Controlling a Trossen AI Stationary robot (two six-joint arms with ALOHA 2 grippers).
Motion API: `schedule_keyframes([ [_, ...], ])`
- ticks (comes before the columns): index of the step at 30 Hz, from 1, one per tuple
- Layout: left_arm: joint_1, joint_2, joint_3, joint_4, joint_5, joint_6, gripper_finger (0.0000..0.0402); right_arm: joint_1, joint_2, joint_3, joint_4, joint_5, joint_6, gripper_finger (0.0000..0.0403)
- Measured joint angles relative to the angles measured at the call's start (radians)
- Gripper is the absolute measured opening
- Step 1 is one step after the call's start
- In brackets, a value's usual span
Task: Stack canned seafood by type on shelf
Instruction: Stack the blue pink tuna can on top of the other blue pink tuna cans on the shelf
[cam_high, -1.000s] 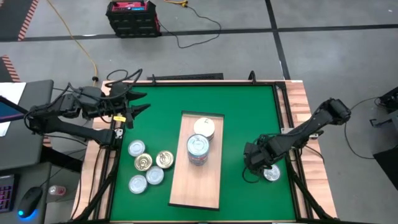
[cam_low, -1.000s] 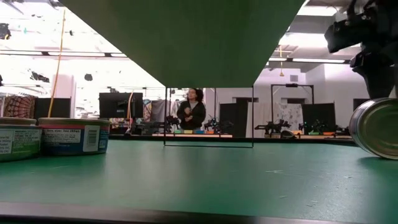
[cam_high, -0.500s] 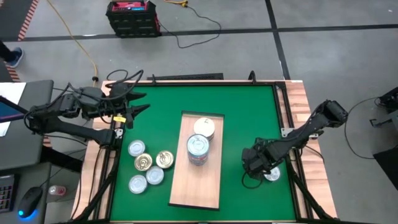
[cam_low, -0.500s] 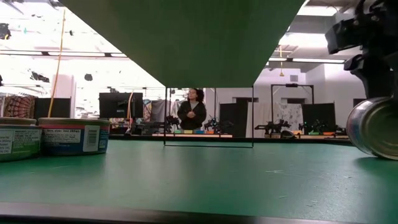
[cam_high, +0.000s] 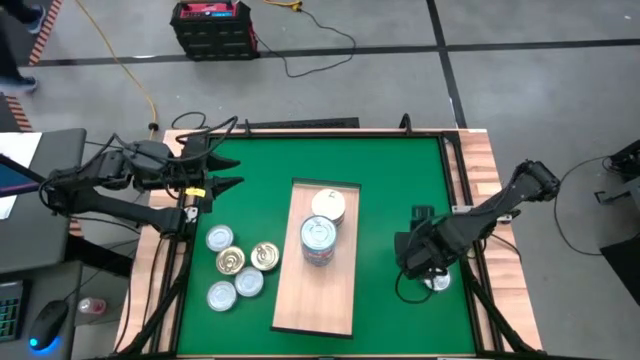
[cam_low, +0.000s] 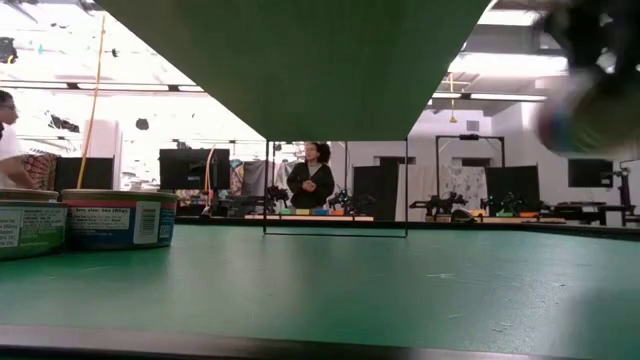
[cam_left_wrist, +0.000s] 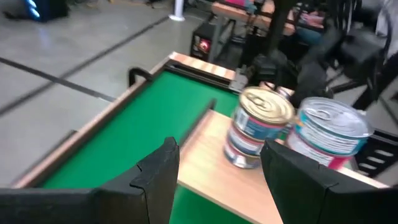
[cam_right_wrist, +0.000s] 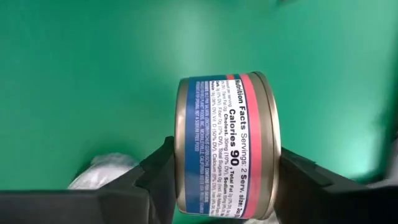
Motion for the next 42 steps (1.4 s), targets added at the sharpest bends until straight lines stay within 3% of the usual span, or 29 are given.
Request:
schedule_keyframes([
  [5, 0.015, 0.067, 0.0, 0.023, 0.13, -0.08, 0.0215, -0.034, 0.0, 0.2, -0.029, 0.179, -0.254, 0.0226],
  [10, 0.019, 0.131, 0.0, 0.13, 0.27, -0.064, 0.0215, -0.081, 0.0, 0.362, -0.006, 0.318, -0.481, 0.0218],
  [17, 0.02, 0.137, 0.0, 0.332, 0.238, -0.086, 0.0215, -0.112, 0.0, 0.473, 0.21, 0.408, -0.836, 0.0232],
  [22, 0.022, 0.137, 0.0, 0.432, 0.224, -0.136, 0.0215, -0.137, 0.01, 0.475, 0.445, 0.414, -1.156, 0.022],
  [26, 0.023, 0.137, 0.0, 0.486, 0.209, -0.157, 0.0215, -0.18, 0.036, 0.475, 0.55, 0.392, -1.295, 0.0228],
  [36, 0.023, 0.167, 0.0, 0.503, 0.155, -0.249, 0.0215, -0.218, 0.111, 0.475, 0.598, 0.3, -1.44, 0.0225],
  [42, 0.023, 0.222, 0.0, 0.521, 0.123, -0.229, 0.0215, -0.226, 0.148, 0.475, 0.603, 0.296, -1.475, 0.0234],
])
